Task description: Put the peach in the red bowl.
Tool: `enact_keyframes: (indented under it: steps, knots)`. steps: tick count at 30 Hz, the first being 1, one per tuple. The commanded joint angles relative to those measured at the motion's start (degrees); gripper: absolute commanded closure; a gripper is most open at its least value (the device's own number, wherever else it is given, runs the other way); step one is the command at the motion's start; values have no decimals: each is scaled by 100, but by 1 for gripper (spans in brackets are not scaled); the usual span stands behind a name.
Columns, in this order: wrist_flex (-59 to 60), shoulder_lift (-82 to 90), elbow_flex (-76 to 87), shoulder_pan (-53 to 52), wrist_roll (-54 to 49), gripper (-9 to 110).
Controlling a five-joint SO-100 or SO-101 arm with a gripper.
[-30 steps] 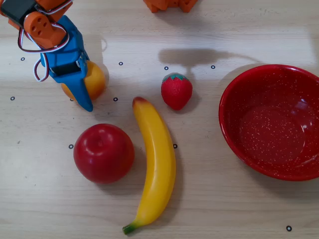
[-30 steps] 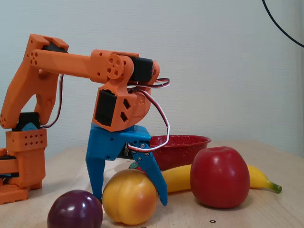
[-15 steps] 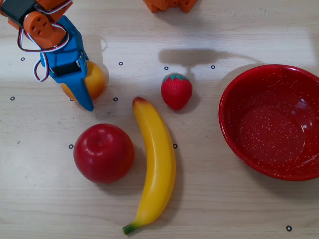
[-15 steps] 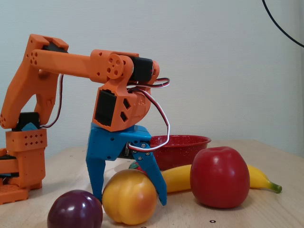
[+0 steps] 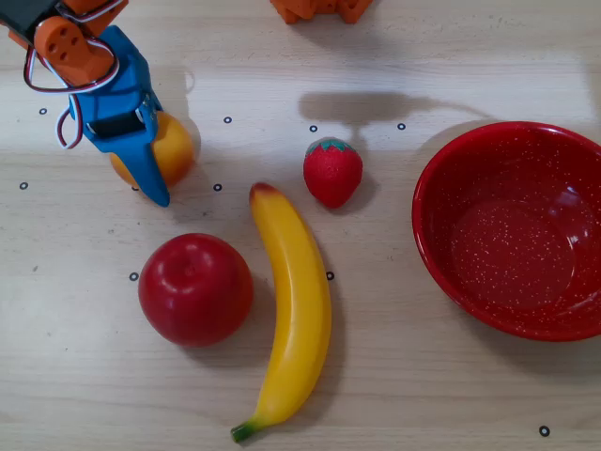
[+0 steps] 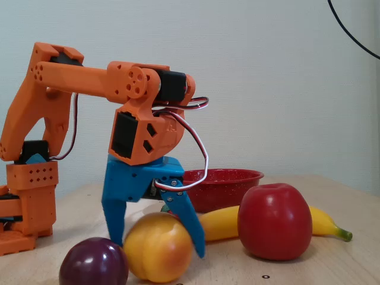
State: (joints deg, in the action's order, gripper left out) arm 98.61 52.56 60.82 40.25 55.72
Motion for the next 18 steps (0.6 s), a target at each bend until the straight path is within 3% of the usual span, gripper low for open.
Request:
enact_keyframes:
  steps: [1, 12, 18]
  knots:
    - [545, 1116, -756, 0, -79, 101]
    - [1002, 2804, -932, -589, -211, 101]
    - [1002, 3797, -817, -1494, -1037, 101]
